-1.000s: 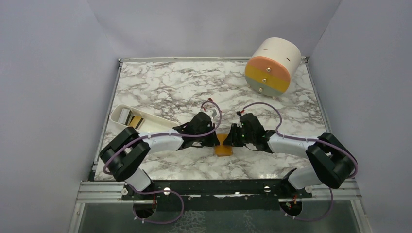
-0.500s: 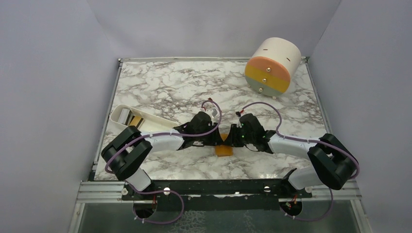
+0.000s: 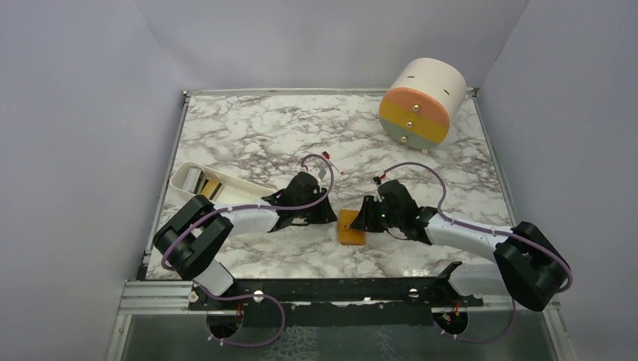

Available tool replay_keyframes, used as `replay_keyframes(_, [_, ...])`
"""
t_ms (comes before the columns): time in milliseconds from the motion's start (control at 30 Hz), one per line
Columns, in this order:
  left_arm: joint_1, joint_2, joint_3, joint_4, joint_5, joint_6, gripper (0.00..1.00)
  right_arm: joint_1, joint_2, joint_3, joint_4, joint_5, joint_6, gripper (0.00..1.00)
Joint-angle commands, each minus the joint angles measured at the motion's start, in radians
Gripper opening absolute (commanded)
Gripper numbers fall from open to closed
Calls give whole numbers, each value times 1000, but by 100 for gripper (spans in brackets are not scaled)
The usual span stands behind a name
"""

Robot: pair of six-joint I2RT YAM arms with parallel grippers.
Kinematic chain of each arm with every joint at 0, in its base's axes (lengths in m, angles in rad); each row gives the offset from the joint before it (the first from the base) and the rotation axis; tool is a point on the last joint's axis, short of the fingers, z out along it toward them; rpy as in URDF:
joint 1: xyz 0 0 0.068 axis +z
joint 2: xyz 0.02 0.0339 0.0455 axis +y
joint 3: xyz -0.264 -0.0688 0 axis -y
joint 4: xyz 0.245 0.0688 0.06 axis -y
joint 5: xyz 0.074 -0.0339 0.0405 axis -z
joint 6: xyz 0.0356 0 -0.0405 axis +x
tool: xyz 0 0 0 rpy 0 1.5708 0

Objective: Put the credit cards into the card holder
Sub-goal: Close the card holder at the center of the board.

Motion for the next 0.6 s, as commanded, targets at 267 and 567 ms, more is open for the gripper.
replay_keyframes(267, [-2, -25, -56, 98, 111, -43, 26, 5, -120, 4, -40, 4, 116, 34])
replay_keyframes(567, [-4, -16, -60, 109, 123, -44, 26, 6, -44, -6, 29, -34, 129, 33])
